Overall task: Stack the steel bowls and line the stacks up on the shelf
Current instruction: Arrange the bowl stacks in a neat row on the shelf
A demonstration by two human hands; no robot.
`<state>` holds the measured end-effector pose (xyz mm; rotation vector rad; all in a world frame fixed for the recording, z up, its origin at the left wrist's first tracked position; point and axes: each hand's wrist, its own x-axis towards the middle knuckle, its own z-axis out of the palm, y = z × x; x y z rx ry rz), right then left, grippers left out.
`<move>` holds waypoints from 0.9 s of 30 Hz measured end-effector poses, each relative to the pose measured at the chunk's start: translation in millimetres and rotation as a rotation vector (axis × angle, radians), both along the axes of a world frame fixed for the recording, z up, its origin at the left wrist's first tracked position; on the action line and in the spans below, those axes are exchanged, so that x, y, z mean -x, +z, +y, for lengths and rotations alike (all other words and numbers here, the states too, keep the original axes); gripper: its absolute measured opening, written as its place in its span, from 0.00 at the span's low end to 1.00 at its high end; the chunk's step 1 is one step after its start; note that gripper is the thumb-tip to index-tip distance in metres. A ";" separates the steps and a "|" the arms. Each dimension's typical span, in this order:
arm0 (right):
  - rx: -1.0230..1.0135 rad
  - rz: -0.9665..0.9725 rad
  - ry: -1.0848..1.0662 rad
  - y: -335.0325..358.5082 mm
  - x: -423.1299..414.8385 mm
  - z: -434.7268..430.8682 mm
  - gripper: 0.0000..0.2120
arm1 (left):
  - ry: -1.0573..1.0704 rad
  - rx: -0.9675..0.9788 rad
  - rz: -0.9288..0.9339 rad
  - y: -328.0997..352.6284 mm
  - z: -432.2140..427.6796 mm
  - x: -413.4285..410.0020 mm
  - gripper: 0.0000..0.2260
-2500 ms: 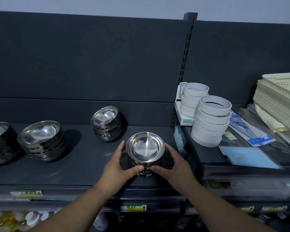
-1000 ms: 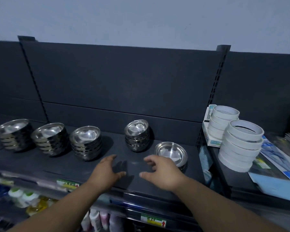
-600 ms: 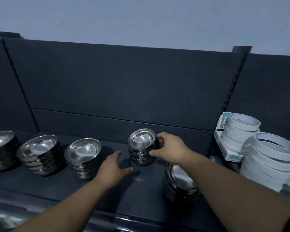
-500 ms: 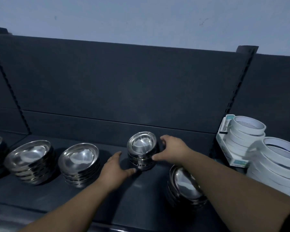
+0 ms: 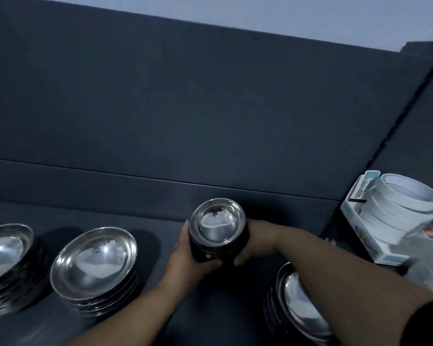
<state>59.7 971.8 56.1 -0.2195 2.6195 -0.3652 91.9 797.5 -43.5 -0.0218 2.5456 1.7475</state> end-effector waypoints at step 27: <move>0.411 0.142 0.039 35.6 -142.8 -16.4 0.24 | 0.155 -0.139 0.203 51.9 -22.0 -155.4 0.49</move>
